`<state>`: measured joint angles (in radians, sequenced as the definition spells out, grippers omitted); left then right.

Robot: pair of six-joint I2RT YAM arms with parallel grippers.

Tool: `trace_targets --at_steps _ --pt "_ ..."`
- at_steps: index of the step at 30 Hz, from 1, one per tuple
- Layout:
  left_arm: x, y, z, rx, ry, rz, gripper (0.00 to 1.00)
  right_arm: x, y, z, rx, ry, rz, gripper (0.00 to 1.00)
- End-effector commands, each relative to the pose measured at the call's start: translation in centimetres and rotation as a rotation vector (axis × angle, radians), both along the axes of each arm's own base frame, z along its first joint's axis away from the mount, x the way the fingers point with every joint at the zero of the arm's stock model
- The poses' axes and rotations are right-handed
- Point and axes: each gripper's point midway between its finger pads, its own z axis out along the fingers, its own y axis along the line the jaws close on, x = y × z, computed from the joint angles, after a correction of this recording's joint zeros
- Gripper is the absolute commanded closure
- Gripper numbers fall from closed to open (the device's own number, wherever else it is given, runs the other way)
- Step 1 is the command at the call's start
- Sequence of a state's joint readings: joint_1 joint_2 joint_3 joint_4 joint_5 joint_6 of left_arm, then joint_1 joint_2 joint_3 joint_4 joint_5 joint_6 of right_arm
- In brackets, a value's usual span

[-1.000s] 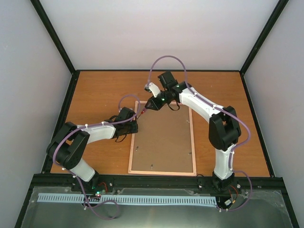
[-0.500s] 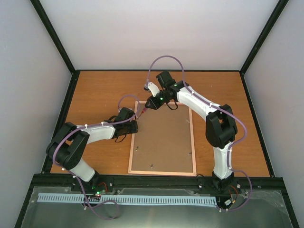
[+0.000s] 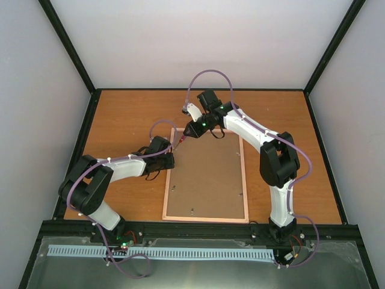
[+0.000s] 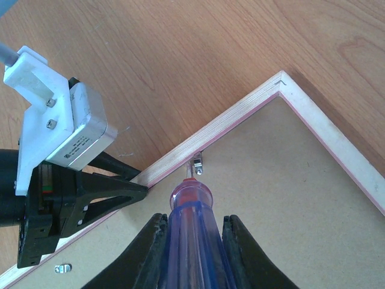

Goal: Take the photo out of the frame

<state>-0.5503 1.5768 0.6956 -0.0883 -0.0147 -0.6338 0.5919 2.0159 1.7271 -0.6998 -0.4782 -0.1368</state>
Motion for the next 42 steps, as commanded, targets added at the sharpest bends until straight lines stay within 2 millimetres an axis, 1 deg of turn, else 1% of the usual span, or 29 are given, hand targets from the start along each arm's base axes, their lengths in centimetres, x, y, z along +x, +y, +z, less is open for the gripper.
trace_targets --at_steps 1,10,21,26,37,42 --pt "-1.5 -1.4 -0.7 -0.055 0.077 -0.063 0.99 0.6 -0.3 -1.4 -0.055 -0.003 -0.026 0.97" --pt "-1.7 -1.3 -0.8 -0.055 0.079 -0.062 0.99 1.4 -1.3 -2.0 -0.115 -0.026 -0.077 0.97" --pt "-1.8 -1.2 -1.0 -0.055 0.082 -0.058 0.99 1.9 -2.4 -2.5 -0.175 -0.045 -0.118 0.97" --pt "-1.8 -1.1 -0.9 -0.055 0.079 -0.056 0.99 2.2 -2.7 -2.4 -0.19 -0.055 -0.139 0.97" --pt "-1.8 -1.1 -1.1 -0.055 0.082 -0.054 0.99 3.2 -4.4 -1.4 -0.248 -0.116 -0.217 0.97" --pt "-1.9 -1.1 -1.2 -0.055 0.082 -0.051 0.99 3.6 -4.6 -1.6 -0.264 -0.126 -0.236 0.97"
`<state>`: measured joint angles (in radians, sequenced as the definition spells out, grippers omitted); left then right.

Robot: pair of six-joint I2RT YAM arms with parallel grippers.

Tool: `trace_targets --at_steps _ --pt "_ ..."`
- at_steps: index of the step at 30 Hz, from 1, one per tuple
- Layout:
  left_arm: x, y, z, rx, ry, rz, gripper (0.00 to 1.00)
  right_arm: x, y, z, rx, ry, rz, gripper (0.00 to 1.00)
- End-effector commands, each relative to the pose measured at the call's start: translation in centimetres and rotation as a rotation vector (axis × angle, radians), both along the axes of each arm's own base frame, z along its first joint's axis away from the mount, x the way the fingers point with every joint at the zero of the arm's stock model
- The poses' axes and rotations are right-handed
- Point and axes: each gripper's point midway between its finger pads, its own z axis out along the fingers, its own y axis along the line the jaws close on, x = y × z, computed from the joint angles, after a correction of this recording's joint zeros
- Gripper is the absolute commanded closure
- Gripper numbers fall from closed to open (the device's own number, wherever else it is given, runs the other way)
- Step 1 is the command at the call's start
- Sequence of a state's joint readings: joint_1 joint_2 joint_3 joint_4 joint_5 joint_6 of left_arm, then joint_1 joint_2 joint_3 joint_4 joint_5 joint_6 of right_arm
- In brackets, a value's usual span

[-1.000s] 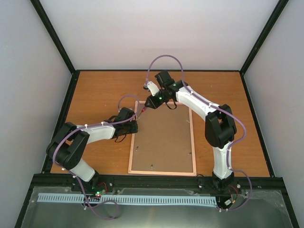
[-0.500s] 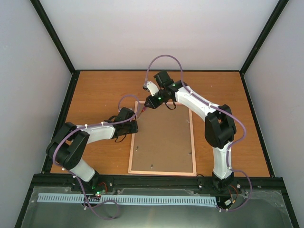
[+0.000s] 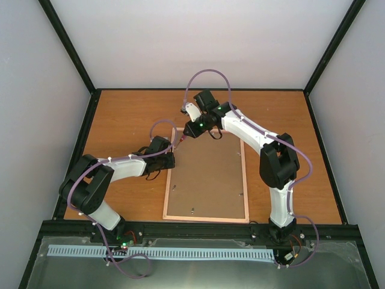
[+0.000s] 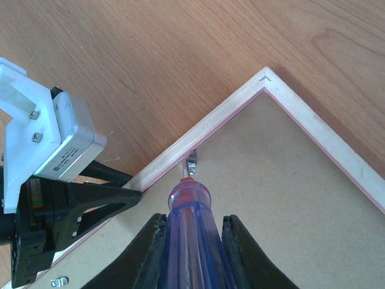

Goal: Take the photo out of the frame

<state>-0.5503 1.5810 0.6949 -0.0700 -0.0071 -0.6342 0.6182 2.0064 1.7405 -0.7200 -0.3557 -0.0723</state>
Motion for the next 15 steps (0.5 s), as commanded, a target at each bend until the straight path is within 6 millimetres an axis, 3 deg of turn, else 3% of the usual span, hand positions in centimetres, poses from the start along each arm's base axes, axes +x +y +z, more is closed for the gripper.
trace_targets --at_steps 1,8,11,15 --pt "-2.1 -0.8 -1.3 -0.042 0.092 -0.046 0.99 3.4 -4.2 -1.5 -0.199 -0.107 -0.15 0.97" --pt "-2.2 -0.7 -1.5 -0.042 0.097 -0.042 0.99 5.0 -4.6 -0.8 -0.233 -0.147 -0.176 0.97" --pt "-2.2 -0.8 -1.4 -0.046 0.097 -0.04 0.99 4.3 -5.4 0.5 -0.226 -0.161 -0.175 0.97" --pt "-2.1 -0.8 -1.2 -0.048 0.093 -0.038 0.99 1.6 -7.1 3.4 -0.179 -0.172 -0.162 0.97"
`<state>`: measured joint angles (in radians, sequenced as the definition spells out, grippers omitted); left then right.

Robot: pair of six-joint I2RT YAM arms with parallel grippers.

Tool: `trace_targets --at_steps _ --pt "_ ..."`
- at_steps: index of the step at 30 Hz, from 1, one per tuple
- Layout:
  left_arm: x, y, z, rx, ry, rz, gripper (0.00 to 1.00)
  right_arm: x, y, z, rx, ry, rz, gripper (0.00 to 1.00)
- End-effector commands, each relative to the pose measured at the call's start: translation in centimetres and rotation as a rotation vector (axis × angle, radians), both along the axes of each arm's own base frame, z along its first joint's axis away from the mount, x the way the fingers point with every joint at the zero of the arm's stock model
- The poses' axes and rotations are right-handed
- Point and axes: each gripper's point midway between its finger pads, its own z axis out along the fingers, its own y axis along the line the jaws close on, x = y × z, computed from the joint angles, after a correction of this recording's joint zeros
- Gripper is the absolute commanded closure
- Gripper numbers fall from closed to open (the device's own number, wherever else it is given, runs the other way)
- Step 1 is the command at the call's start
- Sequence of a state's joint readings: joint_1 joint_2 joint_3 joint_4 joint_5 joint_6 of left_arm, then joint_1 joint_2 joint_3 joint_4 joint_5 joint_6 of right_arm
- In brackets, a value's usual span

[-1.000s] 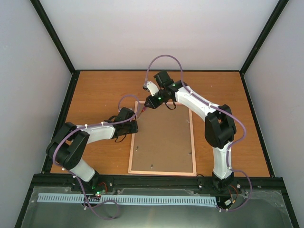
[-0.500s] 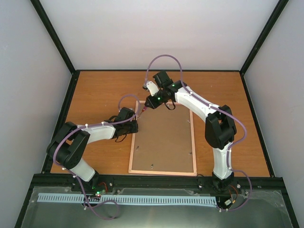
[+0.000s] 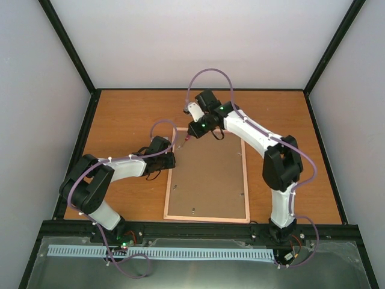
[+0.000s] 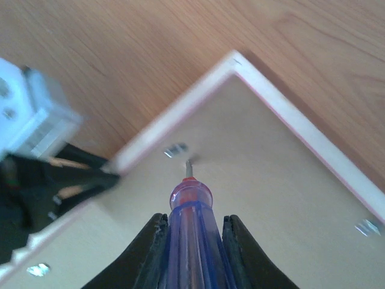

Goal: Take the photo out of the frame

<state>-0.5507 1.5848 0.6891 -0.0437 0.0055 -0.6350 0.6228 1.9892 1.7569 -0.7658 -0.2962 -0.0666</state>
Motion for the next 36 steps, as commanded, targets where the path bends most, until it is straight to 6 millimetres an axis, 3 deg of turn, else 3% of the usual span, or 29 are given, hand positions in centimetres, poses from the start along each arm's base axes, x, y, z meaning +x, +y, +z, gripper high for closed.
trace_targets --at_steps 1,8,10,12,14,18,21,25,30,36 --pt "-2.2 -0.4 -1.1 -0.029 0.099 -0.031 0.99 0.7 -7.0 3.4 -0.131 -0.162 -0.127 0.97" --pt "-1.8 -0.4 -0.3 -0.029 0.084 -0.018 0.99 -2.6 -11.8 8.1 -0.021 -0.195 -0.133 0.97" --pt "-1.3 -0.4 0.6 -0.022 0.065 -0.012 0.89 -3.6 -12.8 8.8 0.031 -0.189 -0.107 0.97" --pt "-0.7 -0.2 1.9 0.003 0.043 -0.009 0.73 -4.8 -13.8 9.3 0.072 -0.215 -0.07 0.97" --pt "0.2 -0.1 3.7 0.028 0.008 -0.014 0.58 -5.9 -15.5 9.1 0.083 -0.257 -0.081 0.97" --pt "2.8 -1.0 7.5 0.062 -0.093 -0.064 0.39 -9.0 -17.6 8.1 0.075 -0.298 -0.065 0.97" --pt "5.2 -3.0 10.0 0.072 -0.17 -0.152 0.32 -11.2 -18.4 7.2 0.064 -0.311 -0.04 0.97" --pt "8.7 -6.2 11.5 0.088 -0.254 -0.287 0.27 -13.9 -18.3 6.6 0.103 -0.324 0.012 0.97" --pt "11.6 -10.7 11.5 0.126 -0.376 -0.582 0.35 -15.3 -17.7 6.6 0.144 -0.323 0.062 0.97" --pt "13.3 -12.9 7.6 0.223 -0.358 -0.808 0.38 -15.8 -17.0 6.3 0.195 -0.34 0.106 0.97"
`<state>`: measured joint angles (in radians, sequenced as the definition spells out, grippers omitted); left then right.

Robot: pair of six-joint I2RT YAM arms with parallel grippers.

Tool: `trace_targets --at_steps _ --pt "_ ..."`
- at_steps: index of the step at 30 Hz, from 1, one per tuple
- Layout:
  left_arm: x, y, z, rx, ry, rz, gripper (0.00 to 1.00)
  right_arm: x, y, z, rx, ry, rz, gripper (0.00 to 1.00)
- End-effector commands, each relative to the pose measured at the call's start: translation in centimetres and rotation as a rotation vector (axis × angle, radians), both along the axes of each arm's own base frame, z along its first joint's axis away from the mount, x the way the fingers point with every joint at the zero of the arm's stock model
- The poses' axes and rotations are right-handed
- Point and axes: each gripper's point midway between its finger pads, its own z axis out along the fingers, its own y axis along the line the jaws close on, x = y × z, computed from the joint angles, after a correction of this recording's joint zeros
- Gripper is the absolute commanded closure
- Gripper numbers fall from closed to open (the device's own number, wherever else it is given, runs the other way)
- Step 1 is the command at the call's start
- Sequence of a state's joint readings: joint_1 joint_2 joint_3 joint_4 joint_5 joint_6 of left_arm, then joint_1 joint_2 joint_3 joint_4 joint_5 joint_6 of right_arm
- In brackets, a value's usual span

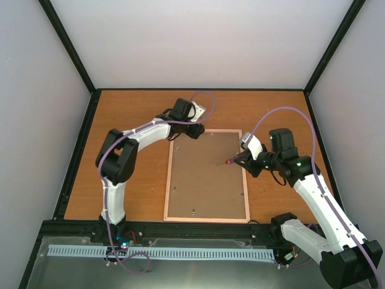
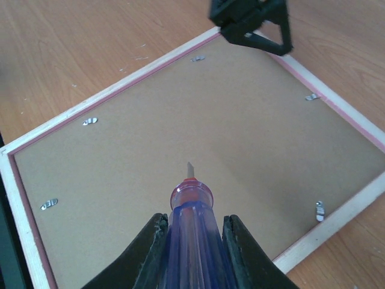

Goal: Take the photo out of the frame

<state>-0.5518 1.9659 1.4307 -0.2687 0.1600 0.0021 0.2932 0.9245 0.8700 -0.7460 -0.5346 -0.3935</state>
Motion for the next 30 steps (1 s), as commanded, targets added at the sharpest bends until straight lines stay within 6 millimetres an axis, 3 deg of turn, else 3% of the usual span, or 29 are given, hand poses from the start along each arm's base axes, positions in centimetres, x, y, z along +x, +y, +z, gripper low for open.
trace_targets --at_steps 1,11,20,24,30 --pt "1.2 -2.2 -1.2 0.105 -0.052 -0.227 0.38 -0.2 0.8 0.6 0.043 -0.046 0.058 0.97" --pt "3.3 -3.2 -4.1 0.175 -0.072 -0.285 0.39 -2.4 1.7 0.6 0.057 -0.032 0.202 0.97" --pt "4.8 -3.4 -7.0 0.242 -0.052 -0.311 0.48 -3.0 1.7 1.2 0.062 -0.036 0.216 0.97" --pt "4.5 -3.5 -8.0 0.239 -0.022 -0.334 0.53 -3.0 1.7 1.2 0.058 -0.036 0.214 0.97" --pt "4.5 -2.0 -9.5 0.266 0.031 -0.311 0.63 -2.9 1.7 1.2 0.059 -0.036 0.211 0.97"
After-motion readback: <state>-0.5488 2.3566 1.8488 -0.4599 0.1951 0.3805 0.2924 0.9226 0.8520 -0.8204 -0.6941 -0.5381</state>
